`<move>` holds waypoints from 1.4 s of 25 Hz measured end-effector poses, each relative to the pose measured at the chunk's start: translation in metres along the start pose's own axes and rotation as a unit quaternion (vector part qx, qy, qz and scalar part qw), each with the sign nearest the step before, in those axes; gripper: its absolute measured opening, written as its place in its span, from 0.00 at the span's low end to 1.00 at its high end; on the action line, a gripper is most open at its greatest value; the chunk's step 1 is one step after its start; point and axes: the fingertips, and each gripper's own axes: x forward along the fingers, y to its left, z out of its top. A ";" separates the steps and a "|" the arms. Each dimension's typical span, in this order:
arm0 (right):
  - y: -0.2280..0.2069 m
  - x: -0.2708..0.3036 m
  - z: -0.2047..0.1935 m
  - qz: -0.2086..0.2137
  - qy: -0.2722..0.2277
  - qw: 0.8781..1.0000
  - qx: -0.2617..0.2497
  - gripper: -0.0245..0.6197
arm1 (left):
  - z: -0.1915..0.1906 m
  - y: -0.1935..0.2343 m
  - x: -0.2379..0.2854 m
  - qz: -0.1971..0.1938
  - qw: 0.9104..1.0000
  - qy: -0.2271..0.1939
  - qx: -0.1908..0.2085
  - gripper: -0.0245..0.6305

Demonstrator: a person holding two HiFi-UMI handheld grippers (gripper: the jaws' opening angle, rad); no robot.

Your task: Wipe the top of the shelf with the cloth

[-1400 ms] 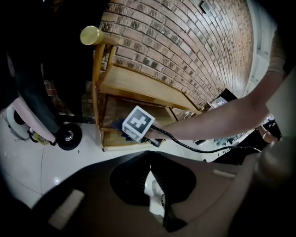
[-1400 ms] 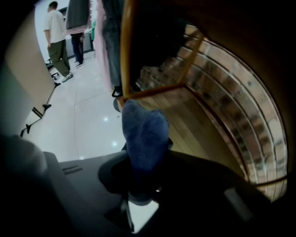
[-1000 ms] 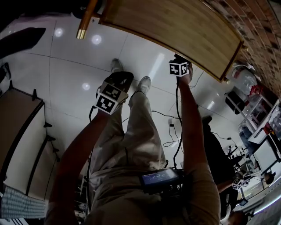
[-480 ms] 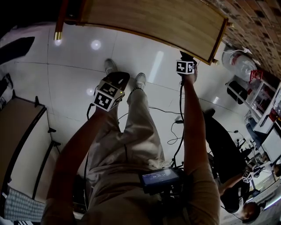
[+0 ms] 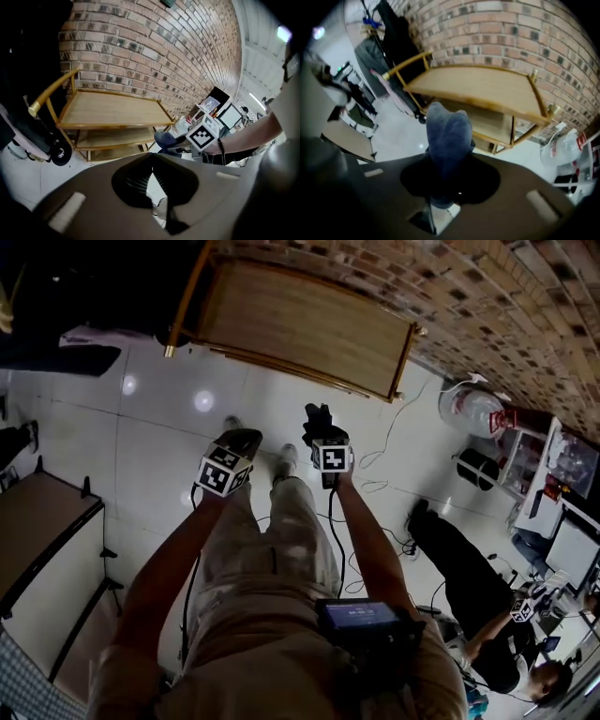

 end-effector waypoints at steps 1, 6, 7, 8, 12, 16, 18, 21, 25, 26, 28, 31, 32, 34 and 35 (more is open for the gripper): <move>0.004 -0.023 0.013 0.007 -0.020 1.000 0.009 0.20 | 0.006 -0.005 -0.013 0.005 1.000 -0.007 0.001 0.04; 0.006 -0.112 0.054 0.011 -0.082 0.996 0.012 0.20 | 0.037 -0.020 -0.061 0.026 0.998 -0.054 0.009 0.04; 0.006 -0.120 0.057 0.013 -0.087 0.996 0.004 0.20 | 0.042 -0.020 -0.068 0.029 0.998 -0.062 0.009 0.04; 0.006 -0.126 0.059 0.013 -0.088 0.996 -0.005 0.20 | 0.045 -0.019 -0.073 0.033 0.997 -0.068 0.007 0.04; 0.008 -0.121 0.059 0.012 -0.071 0.997 -0.037 0.20 | 0.045 -0.001 -0.073 0.042 0.996 -0.077 -0.010 0.04; 0.025 -0.078 0.059 0.015 -0.043 0.997 -0.067 0.20 | 0.024 0.036 -0.050 0.038 0.996 -0.077 -0.024 0.04; 0.042 -0.042 0.061 0.020 -0.026 0.996 -0.087 0.20 | 0.011 0.067 -0.042 0.050 0.995 -0.076 -0.033 0.04; 0.070 0.022 0.065 0.032 0.002 0.990 -0.137 0.20 | -0.011 0.117 -0.027 0.075 0.993 -0.079 -0.048 0.04; 0.114 0.129 0.074 0.054 0.038 0.976 -0.206 0.20 | -0.040 0.188 -0.005 0.099 0.989 -0.092 -0.056 0.04; 0.126 0.158 0.079 0.056 0.044 0.970 -0.232 0.20 | -0.049 0.207 0.000 0.103 0.988 -0.098 -0.065 0.04; 0.146 0.218 0.089 0.055 0.052 0.955 -0.286 0.20 | -0.069 0.241 0.014 0.110 0.984 -0.115 -0.085 0.04; 0.156 0.310 0.098 0.040 0.069 0.937 -0.339 0.20 | -0.090 0.288 0.054 0.115 0.981 -0.130 -0.086 0.04; 0.156 0.339 0.100 0.036 0.074 0.932 -0.352 0.20 | -0.093 0.304 0.072 0.117 0.982 -0.130 -0.075 0.04; 0.157 0.391 0.101 0.031 0.075 0.925 -0.370 0.20 | -0.096 0.339 0.108 0.121 0.984 -0.128 -0.039 0.04; 0.157 0.415 0.102 0.031 0.072 0.925 -0.373 0.20 | -0.095 0.355 0.123 0.120 0.984 -0.127 -0.023 0.04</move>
